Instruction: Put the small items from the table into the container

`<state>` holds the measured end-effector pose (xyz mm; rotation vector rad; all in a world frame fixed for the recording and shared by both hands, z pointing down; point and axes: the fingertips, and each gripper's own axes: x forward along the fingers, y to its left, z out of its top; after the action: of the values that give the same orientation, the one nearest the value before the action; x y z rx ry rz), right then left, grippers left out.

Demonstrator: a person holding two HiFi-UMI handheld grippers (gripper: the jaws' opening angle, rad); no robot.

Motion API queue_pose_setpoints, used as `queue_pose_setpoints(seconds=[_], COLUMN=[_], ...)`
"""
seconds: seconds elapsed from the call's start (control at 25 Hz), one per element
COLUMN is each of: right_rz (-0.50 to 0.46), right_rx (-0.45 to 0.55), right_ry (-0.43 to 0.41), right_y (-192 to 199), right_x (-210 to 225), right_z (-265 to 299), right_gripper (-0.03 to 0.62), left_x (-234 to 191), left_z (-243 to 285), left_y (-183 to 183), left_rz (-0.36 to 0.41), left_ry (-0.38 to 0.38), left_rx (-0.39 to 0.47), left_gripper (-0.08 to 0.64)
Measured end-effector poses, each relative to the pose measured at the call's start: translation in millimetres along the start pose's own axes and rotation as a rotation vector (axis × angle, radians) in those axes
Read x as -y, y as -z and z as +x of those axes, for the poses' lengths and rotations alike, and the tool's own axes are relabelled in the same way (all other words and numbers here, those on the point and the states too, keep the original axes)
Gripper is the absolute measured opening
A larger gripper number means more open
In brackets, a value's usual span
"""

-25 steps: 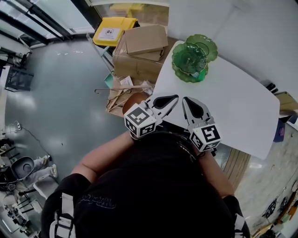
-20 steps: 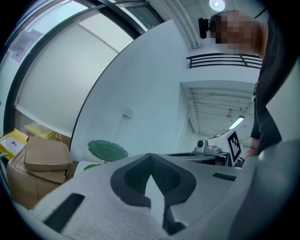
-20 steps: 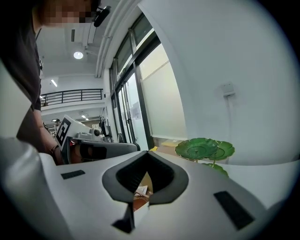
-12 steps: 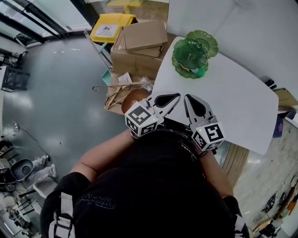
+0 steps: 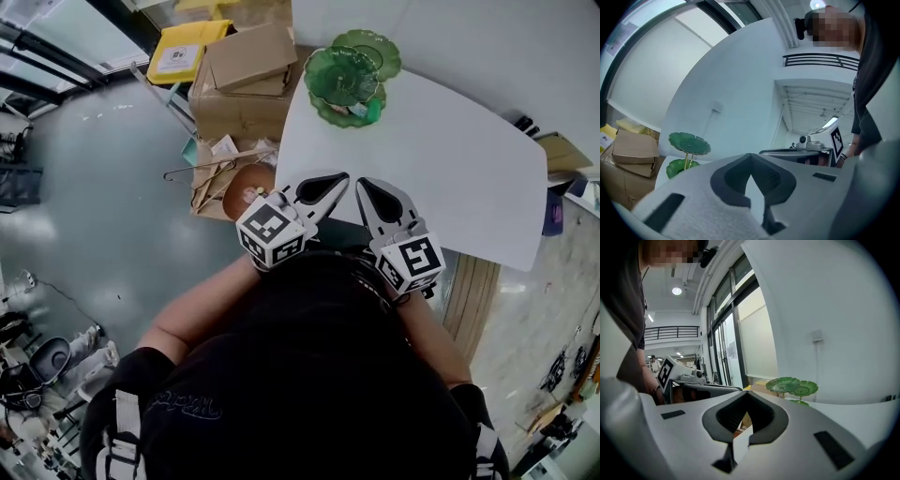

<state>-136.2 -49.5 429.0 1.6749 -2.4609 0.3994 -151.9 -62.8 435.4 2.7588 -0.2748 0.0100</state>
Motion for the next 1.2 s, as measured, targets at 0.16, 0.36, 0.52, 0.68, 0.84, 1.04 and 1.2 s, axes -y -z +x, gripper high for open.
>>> queue_pose_setpoints(seconds=[0.16,0.36,0.52,0.68,0.84,1.04,1.2], right_rz=[0.015,0.028,0.034,0.026,0.017,0.018,0.012], right_rx=[0.030,0.051,0.066,0.089,0.099,0.103,0.112], right_ry=[0.012,0.043,0.086,0.098,0.083,0.055,0.031], right_y=[4.1,21.8,45.5,59.1,67.3,76.0,71.3], right_x=[14.7,46.4,72.4,82.4,86.9,77.9,70.9], right_z=[-37.7,-121.3,-208.2,-280.5,-326.0,-352.4,-356.9], right_gripper=[0.015,0.015,0.015,0.015,0.015,0.015,0.015], left_x=[33.5,96.3,173.2,240.4,282.9,309.5,311.9], left_z=[23.3,73.5,117.9,139.1,150.2,143.9,135.5], left_y=[4.8,26.6,59.0,79.3,96.9,103.2,96.4], left_rz=[0.022,0.020,0.044,0.055,0.066,0.077,0.086], left_ry=[0.017,0.032,0.082,0.099,0.093,0.069,0.035], left_rx=[-0.006,-0.017,-0.037,-0.029,-0.029,-0.031,-0.019], left_gripper=[0.005,0.005,0.005,0.005,0.005,0.005,0.005])
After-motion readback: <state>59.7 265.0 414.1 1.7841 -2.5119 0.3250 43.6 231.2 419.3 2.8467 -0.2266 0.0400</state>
